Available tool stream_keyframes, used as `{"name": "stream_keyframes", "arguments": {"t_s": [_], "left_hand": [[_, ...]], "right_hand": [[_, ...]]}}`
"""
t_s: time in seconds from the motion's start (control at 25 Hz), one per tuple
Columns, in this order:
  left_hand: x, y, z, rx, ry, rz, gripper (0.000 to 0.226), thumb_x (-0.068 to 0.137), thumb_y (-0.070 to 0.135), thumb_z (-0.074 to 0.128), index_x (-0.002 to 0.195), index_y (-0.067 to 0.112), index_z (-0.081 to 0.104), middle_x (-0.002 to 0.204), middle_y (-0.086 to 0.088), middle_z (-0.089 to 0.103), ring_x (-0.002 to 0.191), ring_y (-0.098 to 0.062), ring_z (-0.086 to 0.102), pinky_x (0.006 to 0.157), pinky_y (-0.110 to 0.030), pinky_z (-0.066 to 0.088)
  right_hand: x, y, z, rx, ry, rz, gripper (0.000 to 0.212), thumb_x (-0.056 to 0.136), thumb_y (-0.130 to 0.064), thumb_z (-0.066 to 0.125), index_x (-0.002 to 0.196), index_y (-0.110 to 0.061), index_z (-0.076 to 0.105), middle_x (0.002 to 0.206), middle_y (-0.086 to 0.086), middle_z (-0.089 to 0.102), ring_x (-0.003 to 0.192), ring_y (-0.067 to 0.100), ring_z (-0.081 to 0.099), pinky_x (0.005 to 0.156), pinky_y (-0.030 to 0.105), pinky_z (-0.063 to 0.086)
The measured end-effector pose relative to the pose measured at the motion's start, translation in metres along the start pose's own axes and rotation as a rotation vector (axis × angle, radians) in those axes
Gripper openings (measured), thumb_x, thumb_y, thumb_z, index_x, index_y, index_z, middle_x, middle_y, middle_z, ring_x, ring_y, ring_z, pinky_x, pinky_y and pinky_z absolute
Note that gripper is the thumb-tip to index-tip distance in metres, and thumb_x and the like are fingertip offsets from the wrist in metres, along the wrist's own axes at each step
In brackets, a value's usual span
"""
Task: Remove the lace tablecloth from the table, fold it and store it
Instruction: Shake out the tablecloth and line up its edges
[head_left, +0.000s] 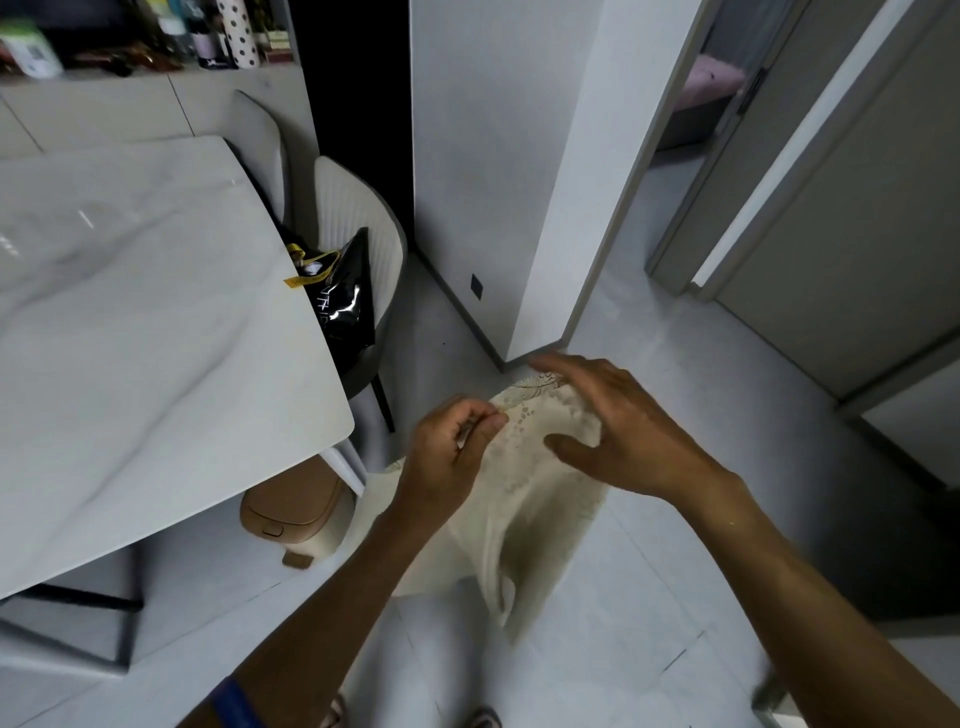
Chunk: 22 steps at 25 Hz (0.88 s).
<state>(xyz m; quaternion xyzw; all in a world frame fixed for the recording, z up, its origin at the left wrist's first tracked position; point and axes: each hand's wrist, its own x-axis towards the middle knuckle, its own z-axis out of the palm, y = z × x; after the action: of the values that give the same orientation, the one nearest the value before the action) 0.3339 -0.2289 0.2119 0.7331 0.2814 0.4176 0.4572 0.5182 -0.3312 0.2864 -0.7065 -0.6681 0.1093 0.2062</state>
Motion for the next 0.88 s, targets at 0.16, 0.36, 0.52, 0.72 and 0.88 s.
{"name": "stream_keyframes", "arguments": {"t_s": [0.16, 0.36, 0.52, 0.72, 0.88], "left_hand": [[0.006, 0.004, -0.008, 0.132, -0.06, 0.12, 0.026, 0.092, 0.035, 0.056, 0.087, 0.011, 0.063, 0.074, 0.022, 0.053, 0.07, 0.002, 0.058, 0.066, -0.005, 0.045], [0.0, -0.006, -0.042, 0.011, -0.23, -0.101, 0.029, 0.078, 0.053, 0.07, 0.101, 0.047, 0.054, 0.072, 0.012, 0.065, 0.065, -0.004, 0.064, 0.054, -0.018, 0.052], [-0.038, -0.055, -0.078, 0.185, -0.447, -0.26, 0.041, 0.068, 0.062, 0.074, 0.105, 0.052, 0.059, 0.09, 0.038, 0.066, 0.084, 0.006, 0.068, 0.063, -0.005, 0.051], [-0.078, -0.113, -0.092, 0.318, -0.429, -0.448, 0.021, 0.083, 0.034, 0.075, 0.078, 0.013, 0.074, 0.069, 0.004, 0.07, 0.06, -0.004, 0.061, 0.063, -0.036, 0.054], [-0.06, -0.114, -0.11, 0.391, -0.292, -0.382, 0.039, 0.083, 0.035, 0.075, 0.052, 0.032, 0.051, 0.048, 0.013, 0.053, 0.049, -0.004, 0.05, 0.051, -0.015, 0.034]], "right_hand": [[0.024, -0.009, 0.007, -0.155, -0.083, -0.038, 0.049, 0.083, -0.049, 0.069, 0.126, -0.038, 0.048, 0.124, -0.005, 0.063, 0.109, 0.015, 0.057, 0.092, 0.026, 0.039], [0.051, -0.016, 0.0, -0.073, -0.216, -0.041, 0.006, 0.086, -0.035, 0.069, 0.085, -0.03, 0.066, 0.08, -0.012, 0.068, 0.072, 0.006, 0.063, 0.066, 0.017, 0.053], [0.062, -0.022, -0.016, 0.131, -0.215, -0.046, 0.011, 0.082, -0.023, 0.075, 0.078, -0.032, 0.069, 0.074, -0.02, 0.066, 0.08, -0.004, 0.063, 0.067, 0.005, 0.05], [0.075, -0.021, -0.027, 0.209, -0.216, -0.03, 0.014, 0.079, -0.01, 0.075, 0.08, -0.023, 0.073, 0.077, -0.019, 0.07, 0.077, -0.001, 0.067, 0.064, 0.008, 0.051], [0.075, 0.009, -0.039, -0.094, -0.169, 0.057, 0.018, 0.082, -0.013, 0.074, 0.079, -0.028, 0.067, 0.078, -0.011, 0.069, 0.072, 0.006, 0.063, 0.06, 0.016, 0.044]]}}
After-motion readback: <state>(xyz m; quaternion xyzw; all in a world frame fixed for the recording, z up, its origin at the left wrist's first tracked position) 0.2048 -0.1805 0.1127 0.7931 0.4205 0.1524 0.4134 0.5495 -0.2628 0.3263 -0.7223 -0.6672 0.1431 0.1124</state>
